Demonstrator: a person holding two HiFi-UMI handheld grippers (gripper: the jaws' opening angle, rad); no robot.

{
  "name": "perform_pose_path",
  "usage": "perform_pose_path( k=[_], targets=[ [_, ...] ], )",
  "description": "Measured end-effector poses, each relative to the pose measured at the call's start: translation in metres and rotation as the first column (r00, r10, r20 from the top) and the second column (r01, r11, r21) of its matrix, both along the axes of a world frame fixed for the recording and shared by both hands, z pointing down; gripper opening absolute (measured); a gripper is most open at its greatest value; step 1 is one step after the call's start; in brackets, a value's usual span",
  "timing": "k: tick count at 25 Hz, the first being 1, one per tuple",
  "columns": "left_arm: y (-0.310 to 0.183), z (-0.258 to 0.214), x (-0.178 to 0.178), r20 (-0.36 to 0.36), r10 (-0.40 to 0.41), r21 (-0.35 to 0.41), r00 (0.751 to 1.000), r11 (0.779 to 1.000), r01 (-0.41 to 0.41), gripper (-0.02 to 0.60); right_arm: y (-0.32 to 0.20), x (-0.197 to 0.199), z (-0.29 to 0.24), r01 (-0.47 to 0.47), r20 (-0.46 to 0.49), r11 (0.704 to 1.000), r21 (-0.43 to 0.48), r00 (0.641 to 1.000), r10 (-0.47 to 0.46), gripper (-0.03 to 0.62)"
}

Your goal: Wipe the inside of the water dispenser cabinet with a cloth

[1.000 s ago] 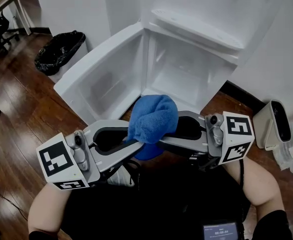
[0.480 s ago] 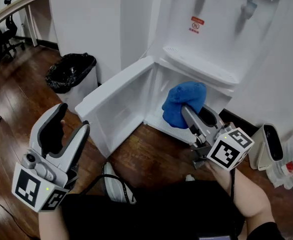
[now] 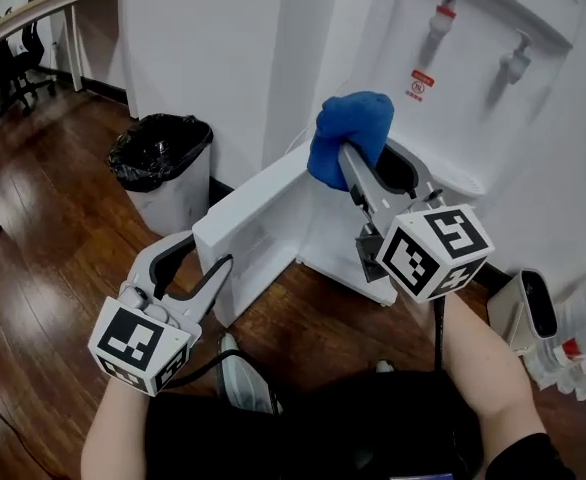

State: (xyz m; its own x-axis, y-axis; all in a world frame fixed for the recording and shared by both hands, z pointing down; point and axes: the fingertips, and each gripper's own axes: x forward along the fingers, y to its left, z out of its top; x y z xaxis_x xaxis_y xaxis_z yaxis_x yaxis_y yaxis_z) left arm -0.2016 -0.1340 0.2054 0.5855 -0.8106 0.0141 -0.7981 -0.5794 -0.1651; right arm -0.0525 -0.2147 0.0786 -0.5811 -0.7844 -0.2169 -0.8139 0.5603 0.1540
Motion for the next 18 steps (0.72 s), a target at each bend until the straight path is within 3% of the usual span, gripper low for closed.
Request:
perform_pose_path(
  k=[2,6,9,14,16,18],
  targets=[
    [0.004,-0.003,0.002,-0.009,0.013,-0.018,1.000,1.000,-0.013,0.198,-0.019,-0.011,-0.013,-0.036,-0.046,0.999,0.013,0.998,0.036,0.120],
    [0.007,0.001,0.005,-0.014,0.045,-0.012,0.999,0.999,-0.045,0.198,-0.067,-0.025,0.007,-0.126,-0.149,0.991,-0.054,0.982,0.117,0.120],
    [0.008,0.003,0.009,-0.018,0.062,-0.006,0.998,0.998,-0.062,0.198,-0.077,-0.034,0.031,-0.116,-0.188,0.987,-0.110,0.978,0.094,0.120],
    [0.007,-0.002,0.004,-0.022,0.052,-0.015,0.998,0.999,-0.052,0.198,-0.006,-0.090,0.046,0.132,-0.139,0.971,-0.199,0.977,-0.161,0.118],
    [0.006,-0.003,0.000,-0.025,0.034,-0.024,0.999,0.999,-0.035,0.198,0.041,-0.117,0.043,0.283,-0.066,0.933,-0.222,0.950,-0.304,0.118],
    [0.005,-0.002,-0.001,-0.025,0.019,-0.032,1.000,0.999,-0.020,0.198,0.085,-0.139,0.041,0.429,0.024,0.869,-0.247,0.899,-0.437,0.118]
  ],
)
